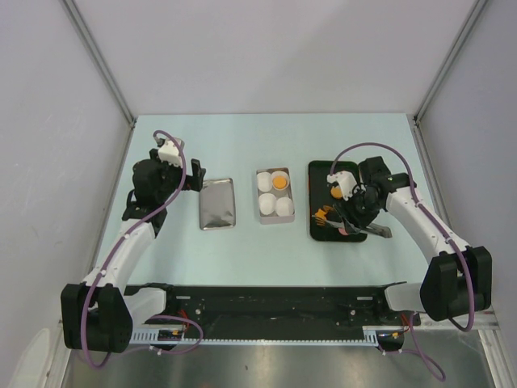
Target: Pack the cookies
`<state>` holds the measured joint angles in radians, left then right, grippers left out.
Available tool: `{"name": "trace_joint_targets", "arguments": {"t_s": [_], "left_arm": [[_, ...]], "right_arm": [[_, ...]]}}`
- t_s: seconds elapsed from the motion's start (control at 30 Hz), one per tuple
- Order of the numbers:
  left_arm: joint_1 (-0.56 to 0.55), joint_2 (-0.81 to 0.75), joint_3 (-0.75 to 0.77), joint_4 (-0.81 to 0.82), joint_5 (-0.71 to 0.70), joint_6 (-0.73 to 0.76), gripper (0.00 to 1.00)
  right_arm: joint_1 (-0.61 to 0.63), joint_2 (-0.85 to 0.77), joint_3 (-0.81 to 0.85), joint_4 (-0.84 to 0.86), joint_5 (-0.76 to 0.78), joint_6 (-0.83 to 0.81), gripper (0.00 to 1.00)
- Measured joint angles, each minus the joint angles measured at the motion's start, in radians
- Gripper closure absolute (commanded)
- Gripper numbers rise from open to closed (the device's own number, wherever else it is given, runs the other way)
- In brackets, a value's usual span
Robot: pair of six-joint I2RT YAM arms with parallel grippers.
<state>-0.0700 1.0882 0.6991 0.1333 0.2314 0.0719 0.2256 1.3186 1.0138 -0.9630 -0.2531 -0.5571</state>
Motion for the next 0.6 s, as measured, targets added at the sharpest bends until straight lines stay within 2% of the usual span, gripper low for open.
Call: {"name": "trace_joint_targets", "arguments": {"t_s": [0.6], "left_arm": [[0.0,0.0,0.0,0.0,0.0,0.0,0.0]], "right_arm": [[0.029,0.001,0.0,0.004,0.057,0.012,0.66]]}}
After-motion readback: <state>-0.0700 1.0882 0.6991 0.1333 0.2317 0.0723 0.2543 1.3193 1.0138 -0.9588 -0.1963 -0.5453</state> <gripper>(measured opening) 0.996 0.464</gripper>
